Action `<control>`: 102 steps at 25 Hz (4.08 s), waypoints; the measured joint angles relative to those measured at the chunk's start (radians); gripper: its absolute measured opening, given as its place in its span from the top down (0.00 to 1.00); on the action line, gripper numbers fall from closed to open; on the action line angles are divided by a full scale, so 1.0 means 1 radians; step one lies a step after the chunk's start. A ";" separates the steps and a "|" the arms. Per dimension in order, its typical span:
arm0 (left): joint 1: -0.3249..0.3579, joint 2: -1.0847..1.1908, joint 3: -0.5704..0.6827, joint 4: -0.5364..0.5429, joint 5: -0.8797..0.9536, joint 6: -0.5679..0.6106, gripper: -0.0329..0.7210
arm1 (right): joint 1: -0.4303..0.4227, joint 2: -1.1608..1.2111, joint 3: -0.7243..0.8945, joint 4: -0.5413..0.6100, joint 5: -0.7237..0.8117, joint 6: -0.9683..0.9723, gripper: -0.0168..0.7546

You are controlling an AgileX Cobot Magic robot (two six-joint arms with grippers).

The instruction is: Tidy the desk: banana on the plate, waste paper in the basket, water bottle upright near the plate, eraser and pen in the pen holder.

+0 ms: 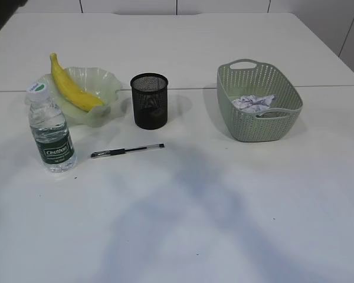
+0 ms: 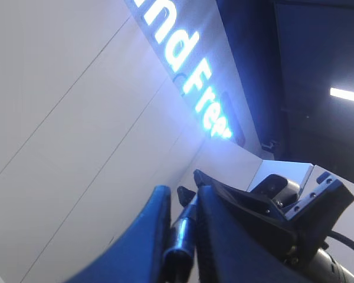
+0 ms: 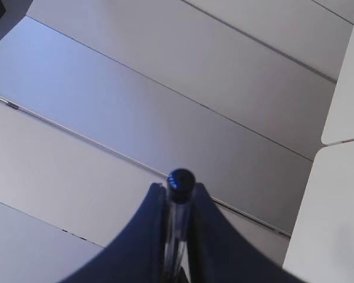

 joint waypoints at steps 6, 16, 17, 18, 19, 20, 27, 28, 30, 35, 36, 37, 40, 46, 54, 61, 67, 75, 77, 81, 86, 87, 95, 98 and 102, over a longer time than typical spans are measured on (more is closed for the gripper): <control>0.000 0.000 -0.002 0.006 0.002 0.012 0.88 | 0.000 0.002 0.000 -0.014 -0.018 0.013 0.83; 0.000 0.000 -0.002 0.009 0.028 0.038 0.88 | 0.000 0.004 0.000 -0.030 -0.022 0.060 0.54; 0.000 0.000 -0.002 0.009 0.030 0.040 0.88 | 0.000 0.004 0.000 -0.030 -0.022 0.060 0.53; 0.000 0.000 -0.002 0.009 0.032 0.045 0.88 | 0.000 0.004 0.000 -0.030 -0.022 0.060 0.52; 0.000 0.000 -0.002 0.009 0.032 0.046 0.88 | 0.000 0.004 0.000 -0.030 -0.021 0.062 0.52; 0.000 0.000 -0.002 0.009 0.034 0.048 0.88 | 0.000 0.004 0.000 -0.030 -0.021 0.062 0.50; 0.000 0.000 -0.002 0.001 0.050 0.050 0.88 | 0.000 0.004 0.000 -0.030 -0.012 0.062 0.30; 0.000 0.000 -0.002 0.000 0.050 0.050 0.88 | 0.000 0.004 0.000 -0.030 -0.012 0.062 0.28; 0.000 0.000 -0.002 -0.001 0.050 0.051 0.88 | 0.000 0.004 0.000 -0.030 -0.010 0.062 0.26; 0.000 0.000 -0.002 -0.015 0.050 0.055 0.88 | 0.000 0.004 0.000 -0.030 -0.010 0.062 0.25; 0.000 0.000 -0.002 -0.019 0.050 0.060 0.88 | 0.000 0.004 0.000 -0.030 -0.010 0.062 0.25; 0.000 0.000 -0.002 -0.023 0.050 0.065 0.88 | 0.000 0.004 0.000 -0.030 -0.015 0.062 0.25; 0.000 0.000 -0.002 -0.025 0.050 0.074 0.88 | 0.000 0.004 0.000 -0.030 -0.030 0.062 0.25; 0.000 0.000 -0.002 -0.034 0.050 0.095 0.88 | -0.009 -0.015 0.000 -0.099 -0.095 0.064 0.25; 0.000 0.000 -0.002 -0.057 0.050 0.131 0.88 | -0.061 -0.099 0.000 -0.384 -0.154 0.133 0.25; 0.000 0.000 -0.002 -0.066 0.050 0.150 0.88 | -0.096 -0.102 0.000 -0.743 -0.087 0.376 0.25; 0.000 0.000 -0.022 -0.074 0.132 0.166 0.88 | -0.133 -0.102 0.000 -1.268 0.146 0.712 0.25; 0.000 0.002 -0.164 -0.059 0.468 0.306 0.88 | -0.134 -0.102 0.000 -1.875 0.547 0.932 0.26; 0.000 0.014 -0.214 -0.057 0.545 0.344 0.88 | -0.134 -0.102 0.000 -1.943 0.608 0.933 0.26; 0.000 0.074 -0.339 -0.057 0.713 0.370 0.88 | -0.134 -0.104 0.000 -2.014 0.679 0.936 0.26; 0.004 0.180 -0.509 -0.040 0.893 0.410 0.88 | -0.134 -0.104 0.000 -2.028 0.705 0.936 0.26; 0.012 0.203 -0.538 -0.033 0.942 0.413 0.88 | -0.134 -0.104 0.000 -2.030 0.708 0.936 0.26; 0.128 0.367 -0.758 0.032 1.276 0.417 0.88 | -0.134 -0.104 0.000 -2.036 0.710 0.936 0.26; 0.152 0.412 -0.817 0.112 1.361 0.417 0.88 | -0.134 -0.104 0.000 -2.037 0.710 0.936 0.26; 0.152 0.467 -0.869 0.158 1.408 0.417 0.88 | -0.134 -0.104 0.000 -2.039 0.704 0.938 0.26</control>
